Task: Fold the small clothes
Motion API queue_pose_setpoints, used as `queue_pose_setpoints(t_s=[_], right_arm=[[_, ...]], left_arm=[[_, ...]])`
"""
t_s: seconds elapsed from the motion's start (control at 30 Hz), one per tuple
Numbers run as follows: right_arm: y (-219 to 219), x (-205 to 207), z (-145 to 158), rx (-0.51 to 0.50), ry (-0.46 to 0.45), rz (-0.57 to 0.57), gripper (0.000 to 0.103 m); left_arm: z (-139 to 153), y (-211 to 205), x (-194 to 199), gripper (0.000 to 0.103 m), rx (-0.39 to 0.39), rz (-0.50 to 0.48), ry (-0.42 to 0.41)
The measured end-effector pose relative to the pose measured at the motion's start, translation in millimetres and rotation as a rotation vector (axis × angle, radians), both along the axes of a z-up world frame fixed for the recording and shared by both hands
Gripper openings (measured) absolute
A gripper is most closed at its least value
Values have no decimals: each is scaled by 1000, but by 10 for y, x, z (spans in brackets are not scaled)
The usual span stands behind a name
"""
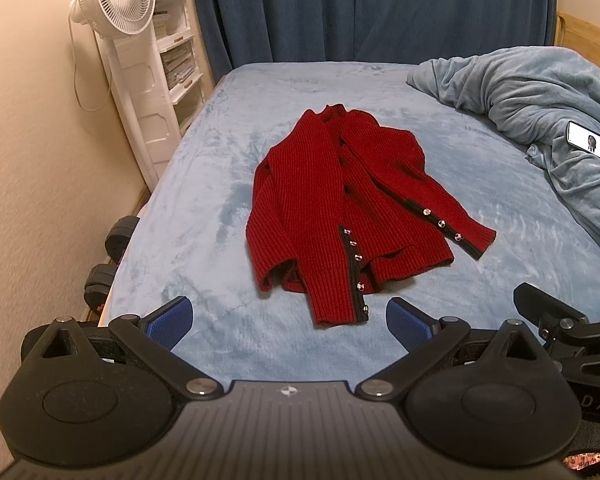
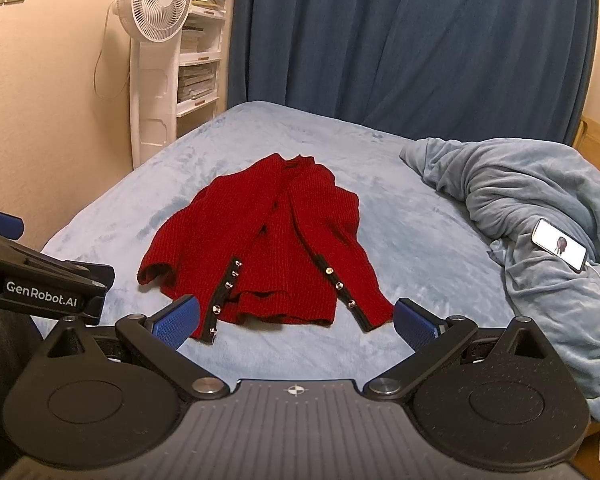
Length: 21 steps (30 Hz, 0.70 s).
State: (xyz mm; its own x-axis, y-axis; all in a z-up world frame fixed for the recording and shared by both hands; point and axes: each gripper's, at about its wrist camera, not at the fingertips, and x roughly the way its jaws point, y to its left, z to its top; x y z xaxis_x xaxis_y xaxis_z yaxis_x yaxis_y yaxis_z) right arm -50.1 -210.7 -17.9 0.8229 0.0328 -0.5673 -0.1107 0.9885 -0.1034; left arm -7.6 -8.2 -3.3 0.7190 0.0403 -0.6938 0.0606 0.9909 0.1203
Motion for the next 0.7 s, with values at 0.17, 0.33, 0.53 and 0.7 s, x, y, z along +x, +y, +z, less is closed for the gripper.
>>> queue_pose_setpoints(t_s=[0.17,0.33,0.53,0.7], right_arm=[[1,4,-10,-1,1,1,102],[4,6,-29,-1,4,0,102],[3,9,-21,-1,4,0,102],[7,16,-28,-3,10,0,102]], left_arm=[[-13,-3,-2,103,0,0,2],[-25,3,-1,103,0,0,2],[-28,3,-5,103,0,0,3],[-64,10,-13,103,0,-1,8]])
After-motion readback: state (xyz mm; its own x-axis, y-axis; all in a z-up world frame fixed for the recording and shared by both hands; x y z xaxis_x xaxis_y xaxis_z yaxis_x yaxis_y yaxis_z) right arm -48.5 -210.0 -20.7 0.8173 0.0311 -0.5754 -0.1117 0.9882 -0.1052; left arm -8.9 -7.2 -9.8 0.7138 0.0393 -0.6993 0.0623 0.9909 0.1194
